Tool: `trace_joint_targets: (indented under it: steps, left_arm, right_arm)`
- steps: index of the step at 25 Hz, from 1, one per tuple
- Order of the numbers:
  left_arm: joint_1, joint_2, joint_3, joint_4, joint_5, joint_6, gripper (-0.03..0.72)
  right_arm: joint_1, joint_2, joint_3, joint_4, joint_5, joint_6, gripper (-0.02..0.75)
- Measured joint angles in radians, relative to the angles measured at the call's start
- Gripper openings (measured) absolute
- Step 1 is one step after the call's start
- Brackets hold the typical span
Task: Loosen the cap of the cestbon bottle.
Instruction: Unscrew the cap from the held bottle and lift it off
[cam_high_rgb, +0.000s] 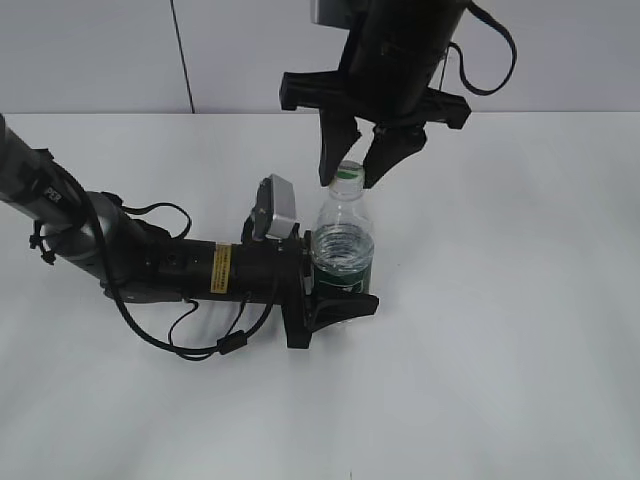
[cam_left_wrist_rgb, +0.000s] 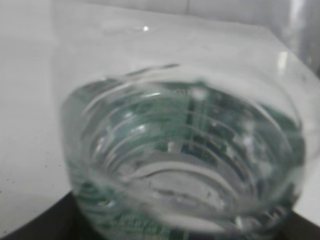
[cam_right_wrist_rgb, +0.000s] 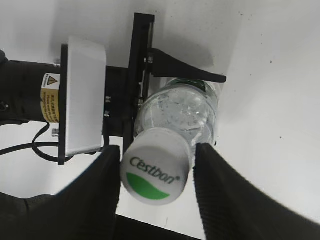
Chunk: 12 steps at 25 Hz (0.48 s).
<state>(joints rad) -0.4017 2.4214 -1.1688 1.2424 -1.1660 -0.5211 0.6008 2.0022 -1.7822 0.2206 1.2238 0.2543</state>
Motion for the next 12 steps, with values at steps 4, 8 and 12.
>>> trace_joint_targets:
  steps: [4,8,12]
  left_arm:
    - [0.0,0.0,0.0,0.0,0.0,0.0,0.425]
    - [0.0,0.0,0.0,-0.001,0.0,0.0,0.425]
    - [0.0,0.0,0.0,-0.002,0.0,0.0,0.425]
  right_arm:
    - [0.0,0.0,0.0,0.001,0.0,-0.01,0.3]
    - [0.0,0.0,0.0,0.001,-0.001,-0.035,0.3]
    - [0.0,0.0,0.0,0.005,-0.001,-0.167,0.3]
